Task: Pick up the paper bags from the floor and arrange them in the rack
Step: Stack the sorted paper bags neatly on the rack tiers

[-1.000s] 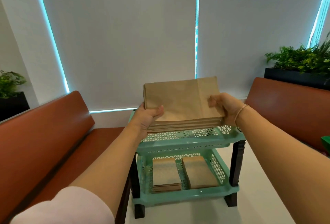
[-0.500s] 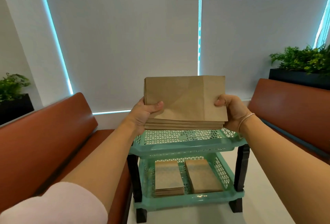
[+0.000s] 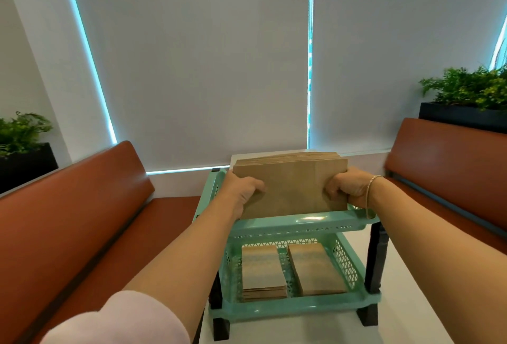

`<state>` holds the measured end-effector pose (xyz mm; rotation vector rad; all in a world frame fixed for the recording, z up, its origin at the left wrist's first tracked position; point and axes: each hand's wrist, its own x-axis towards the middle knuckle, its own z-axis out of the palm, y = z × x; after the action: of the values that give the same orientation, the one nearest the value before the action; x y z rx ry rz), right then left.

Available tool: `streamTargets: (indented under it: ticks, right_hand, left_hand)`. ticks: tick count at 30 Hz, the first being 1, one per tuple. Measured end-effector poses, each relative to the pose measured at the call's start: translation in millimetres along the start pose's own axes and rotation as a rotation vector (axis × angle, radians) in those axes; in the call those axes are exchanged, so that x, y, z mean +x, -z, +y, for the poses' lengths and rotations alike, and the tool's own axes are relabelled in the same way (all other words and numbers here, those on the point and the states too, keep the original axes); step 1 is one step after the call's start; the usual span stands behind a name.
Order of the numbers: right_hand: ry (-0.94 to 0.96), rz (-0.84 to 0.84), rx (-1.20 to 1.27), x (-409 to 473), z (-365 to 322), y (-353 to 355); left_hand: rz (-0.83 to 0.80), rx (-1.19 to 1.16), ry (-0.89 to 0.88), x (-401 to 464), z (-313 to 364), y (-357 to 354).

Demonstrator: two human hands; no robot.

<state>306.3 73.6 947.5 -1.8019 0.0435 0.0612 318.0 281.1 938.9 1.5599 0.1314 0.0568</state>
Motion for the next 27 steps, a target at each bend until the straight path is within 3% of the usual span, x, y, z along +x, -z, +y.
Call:
streamTargets:
  ticks: [4, 14, 20, 27]
  right_hand:
    - [-0.041, -0.036, 0.010, -1, -1, 2]
    - [0.021, 0.070, 0.058, 14, 3, -2]
    - [-0.039, 0.002, -0.006, 14, 0, -4]
    - [0.025, 0.120, -0.005, 21, -7, -6]
  left_hand:
    - [-0.037, -0.040, 0.021, -1, 1, 1]
    - [0.014, 0.032, -0.024, 4, 12, 1]
    - [-0.030, 0.177, 0.092, 4, 0, 8]
    - [0.028, 0.223, 0.041, 11, 7, 6]
